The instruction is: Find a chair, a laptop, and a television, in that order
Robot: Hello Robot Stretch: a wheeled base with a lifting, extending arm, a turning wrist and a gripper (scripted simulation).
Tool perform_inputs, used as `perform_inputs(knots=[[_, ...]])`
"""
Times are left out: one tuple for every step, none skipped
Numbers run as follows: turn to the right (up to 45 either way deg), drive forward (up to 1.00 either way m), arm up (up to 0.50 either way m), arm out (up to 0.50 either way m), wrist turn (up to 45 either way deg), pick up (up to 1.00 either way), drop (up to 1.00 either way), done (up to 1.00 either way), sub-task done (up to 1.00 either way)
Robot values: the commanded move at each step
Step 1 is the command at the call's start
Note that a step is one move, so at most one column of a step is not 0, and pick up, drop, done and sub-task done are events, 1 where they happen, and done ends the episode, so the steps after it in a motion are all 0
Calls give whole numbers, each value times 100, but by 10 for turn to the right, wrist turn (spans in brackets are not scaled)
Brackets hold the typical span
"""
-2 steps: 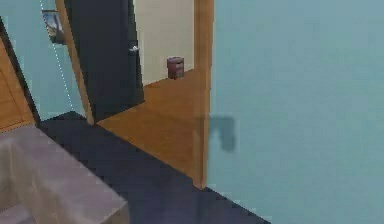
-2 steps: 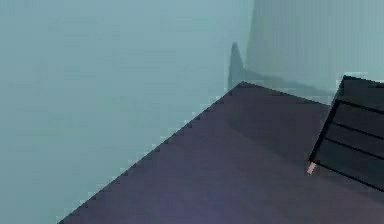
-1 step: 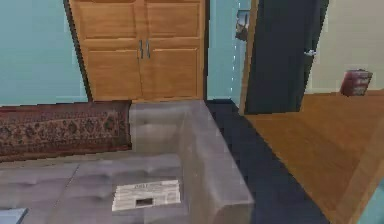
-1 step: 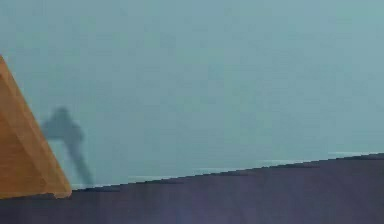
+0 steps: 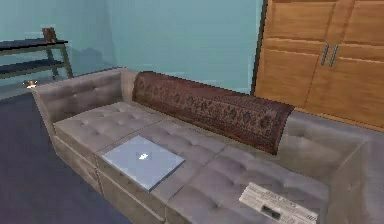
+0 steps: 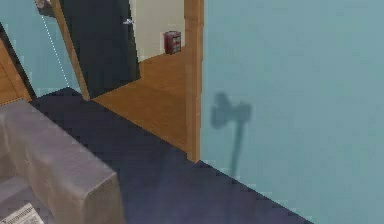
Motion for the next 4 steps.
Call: perform_inputs(knots=[[-150, 0, 0, 0, 0, 0, 0, 0, 0], [0, 0, 0, 0, 0, 0, 0, 0, 100], [-450, 0, 0, 0, 0, 0, 0, 0, 0], [-450, 0, 0, 0, 0, 0, 0, 0, 0]])
